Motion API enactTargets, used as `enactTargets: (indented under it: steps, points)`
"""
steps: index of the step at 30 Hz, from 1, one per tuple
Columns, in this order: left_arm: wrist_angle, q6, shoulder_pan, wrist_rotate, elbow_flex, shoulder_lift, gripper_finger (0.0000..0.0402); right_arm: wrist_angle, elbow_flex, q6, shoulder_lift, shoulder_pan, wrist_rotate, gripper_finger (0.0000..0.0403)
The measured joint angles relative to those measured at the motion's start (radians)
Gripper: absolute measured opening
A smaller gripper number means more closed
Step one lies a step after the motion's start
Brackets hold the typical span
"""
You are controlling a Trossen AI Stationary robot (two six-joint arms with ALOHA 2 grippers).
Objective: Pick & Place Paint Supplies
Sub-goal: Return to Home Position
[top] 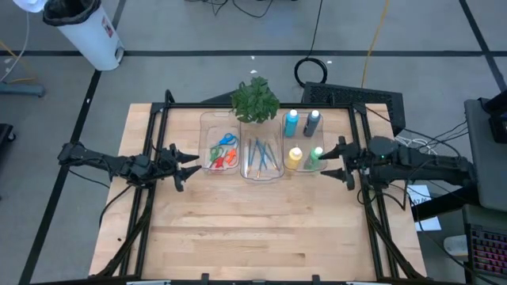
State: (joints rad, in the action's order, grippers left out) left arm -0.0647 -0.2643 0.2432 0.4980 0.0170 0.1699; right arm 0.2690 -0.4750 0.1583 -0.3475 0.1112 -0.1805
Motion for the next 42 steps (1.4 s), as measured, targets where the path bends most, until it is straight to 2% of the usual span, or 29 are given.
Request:
enactTargets:
  steps: [6,13,19,26,29,32,34,42]
  points:
    - [0.000,0.001,0.000,0.000,0.000,0.000,0.0212,-0.011,0.131,-0.027,0.178,0.000,0.176,0.0252]
    - [0.000,0.000,0.000,0.000,0.000,0.000,0.0212,-0.081,0.272,-0.050,0.345,0.000,0.207,0.0252]
    - [-0.001,0.000,0.000,0.000,0.000,0.000,0.0212,-0.171,0.341,-0.076,0.339,0.000,0.204,0.0252]
    - [-0.008,-0.001,0.000,-0.001,-0.001,0.000,0.0212,-0.196,0.350,-0.103,0.345,0.000,0.199,0.0251]
    - [-0.011,-0.001,0.000,-0.001,-0.002,0.000,0.0212,-0.214,0.356,-0.122,0.344,-0.002,0.149,0.0251]
    - [-0.012,-0.001,0.000,-0.001,-0.002,0.000,0.0212,-0.365,0.426,-0.126,0.342,-0.002,0.084,0.0251]
    - [-0.012,-0.001,0.000,-0.001,-0.002,0.000,0.0212,-0.473,0.455,-0.131,0.343,-0.002,0.077,0.0251]
    - [-0.013,-0.002,0.000,-0.001,-0.002,0.000,0.0212,-0.384,0.456,-0.141,0.337,-0.002,0.074,0.0251]
